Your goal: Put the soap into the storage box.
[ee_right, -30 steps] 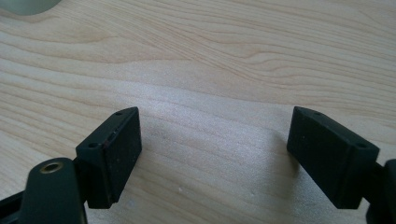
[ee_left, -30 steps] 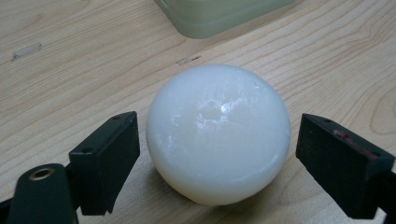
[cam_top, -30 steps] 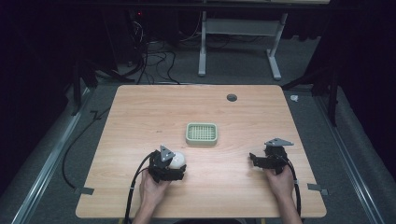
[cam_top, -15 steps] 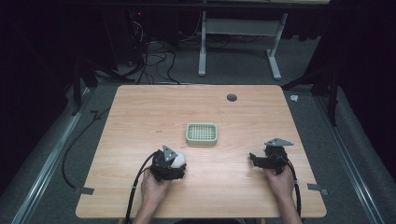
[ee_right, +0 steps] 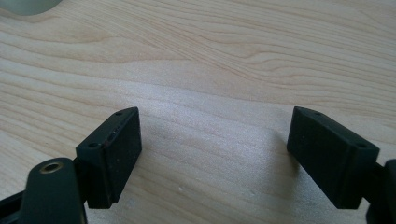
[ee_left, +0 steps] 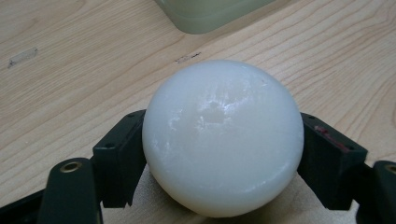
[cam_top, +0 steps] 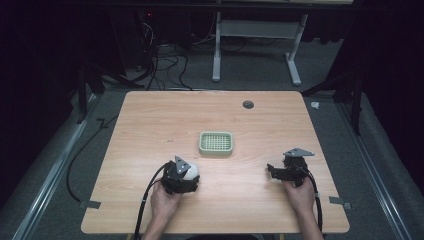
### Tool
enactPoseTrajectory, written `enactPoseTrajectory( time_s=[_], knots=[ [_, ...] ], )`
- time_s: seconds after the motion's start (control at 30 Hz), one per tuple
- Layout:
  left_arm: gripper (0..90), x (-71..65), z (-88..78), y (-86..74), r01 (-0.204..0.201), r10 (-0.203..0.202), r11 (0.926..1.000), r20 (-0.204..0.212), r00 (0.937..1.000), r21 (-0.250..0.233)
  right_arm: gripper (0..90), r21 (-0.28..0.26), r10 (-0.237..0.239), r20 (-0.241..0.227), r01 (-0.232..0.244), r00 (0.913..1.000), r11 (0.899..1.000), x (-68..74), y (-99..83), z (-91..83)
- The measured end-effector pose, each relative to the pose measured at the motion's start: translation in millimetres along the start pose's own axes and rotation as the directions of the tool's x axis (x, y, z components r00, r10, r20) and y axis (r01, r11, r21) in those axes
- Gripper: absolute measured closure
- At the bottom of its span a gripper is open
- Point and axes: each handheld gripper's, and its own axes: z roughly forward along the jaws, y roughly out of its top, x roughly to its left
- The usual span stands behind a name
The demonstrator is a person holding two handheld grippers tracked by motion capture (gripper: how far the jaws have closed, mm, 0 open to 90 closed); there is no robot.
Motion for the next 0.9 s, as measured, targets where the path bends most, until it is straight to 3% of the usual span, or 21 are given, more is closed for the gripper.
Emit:
enactPoseTrajectory(
  time_s=[0.4, 0.9],
  knots=[
    [24.7, -1.6, -3.6, 1.5, -0.027, 0.027, 0.9995, 0.003, 0.9996, 0.015, 18.5, -0.001, 0.0, -0.002, 0.0, 1.0, 1.0, -0.3, 0.0, 0.0],
    [24.7, -1.4, -20.7, 17.0, -0.027, 0.029, 0.9991, 0.04, 0.9988, -0.031, 18.5, -0.001, -0.001, -0.001, 0.001, 1.0, 1.0, 0.3, -0.1, 0.1]
  ],
)
